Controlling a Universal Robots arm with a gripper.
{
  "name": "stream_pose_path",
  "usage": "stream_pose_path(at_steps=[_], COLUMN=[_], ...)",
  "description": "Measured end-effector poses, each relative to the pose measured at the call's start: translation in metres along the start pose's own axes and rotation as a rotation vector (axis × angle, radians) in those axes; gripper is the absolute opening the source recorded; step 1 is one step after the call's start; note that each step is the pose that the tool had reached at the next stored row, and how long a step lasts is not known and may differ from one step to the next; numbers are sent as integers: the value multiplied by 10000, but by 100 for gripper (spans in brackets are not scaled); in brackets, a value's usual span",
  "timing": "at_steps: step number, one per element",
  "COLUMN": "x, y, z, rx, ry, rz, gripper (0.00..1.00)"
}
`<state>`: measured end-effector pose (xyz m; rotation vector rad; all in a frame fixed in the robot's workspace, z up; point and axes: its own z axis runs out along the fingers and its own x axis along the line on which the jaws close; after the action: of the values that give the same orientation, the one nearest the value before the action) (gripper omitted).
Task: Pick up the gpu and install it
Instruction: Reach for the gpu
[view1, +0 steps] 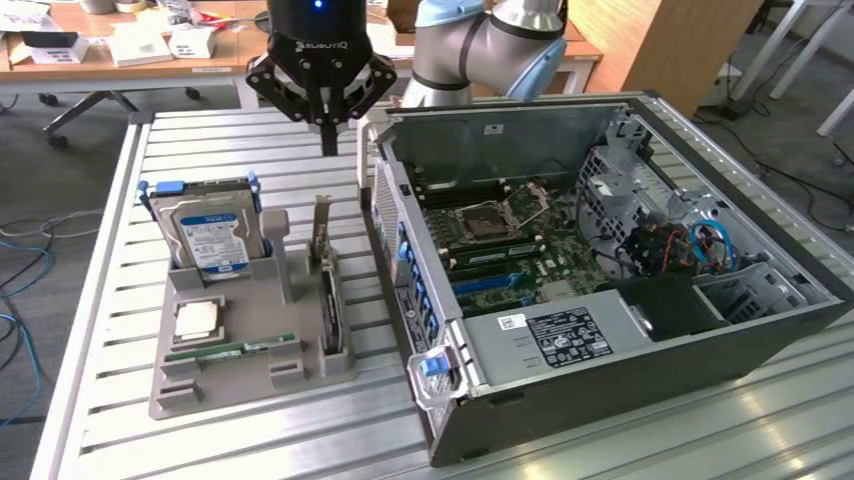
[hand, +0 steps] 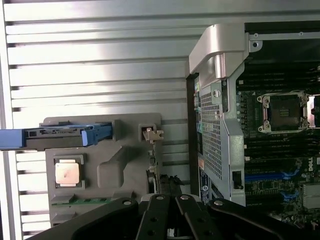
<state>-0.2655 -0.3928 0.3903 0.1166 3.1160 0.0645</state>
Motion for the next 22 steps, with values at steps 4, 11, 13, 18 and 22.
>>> stream_pose_path(at_steps=[4,11,13,18,22], x=[7,30,39,67,87], y=[-38,-159,-199,-297,-380], z=[-2,-7,-10,-14,-18], rx=[0,-1,0,-1,-2], ry=[0,0,1,0,0], rz=[1,1,0,1,0], gripper=[11,11,11,11,11])
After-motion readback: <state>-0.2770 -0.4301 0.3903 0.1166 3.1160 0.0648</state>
